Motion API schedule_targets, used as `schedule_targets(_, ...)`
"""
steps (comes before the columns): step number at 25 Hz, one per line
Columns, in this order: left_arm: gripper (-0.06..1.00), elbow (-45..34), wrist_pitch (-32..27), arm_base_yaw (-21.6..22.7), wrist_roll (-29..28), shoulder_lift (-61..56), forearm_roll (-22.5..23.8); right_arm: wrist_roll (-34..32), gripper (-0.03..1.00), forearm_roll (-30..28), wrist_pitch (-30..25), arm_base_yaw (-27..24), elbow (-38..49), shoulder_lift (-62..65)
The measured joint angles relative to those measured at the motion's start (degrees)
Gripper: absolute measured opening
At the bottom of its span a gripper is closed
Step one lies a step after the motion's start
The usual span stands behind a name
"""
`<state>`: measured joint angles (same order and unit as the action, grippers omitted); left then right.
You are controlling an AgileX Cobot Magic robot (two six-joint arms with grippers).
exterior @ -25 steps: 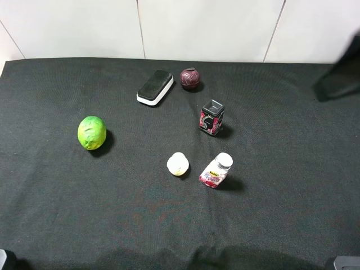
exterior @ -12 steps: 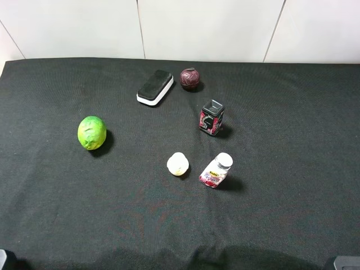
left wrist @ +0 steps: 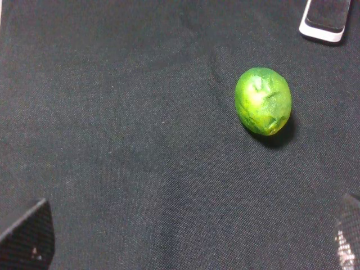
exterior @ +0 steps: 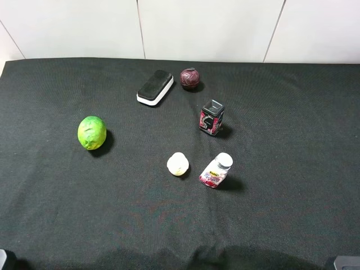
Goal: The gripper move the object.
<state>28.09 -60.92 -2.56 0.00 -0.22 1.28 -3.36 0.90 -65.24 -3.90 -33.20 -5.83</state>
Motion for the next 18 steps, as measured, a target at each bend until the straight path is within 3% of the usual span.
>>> schedule_targets(7, 0.98, 0.0, 0.0, 0.0, 0.0, 0.0, 0.0, 1.1, 0.69, -0.9, 5.8, -0.4, 4.1, 6.2)
schedule_targets(18, 0.98, 0.0, 0.0, 0.0, 0.0, 0.0, 0.0, 1.2, 0.69, -0.9, 6.2, -0.4, 4.4, 6.2)
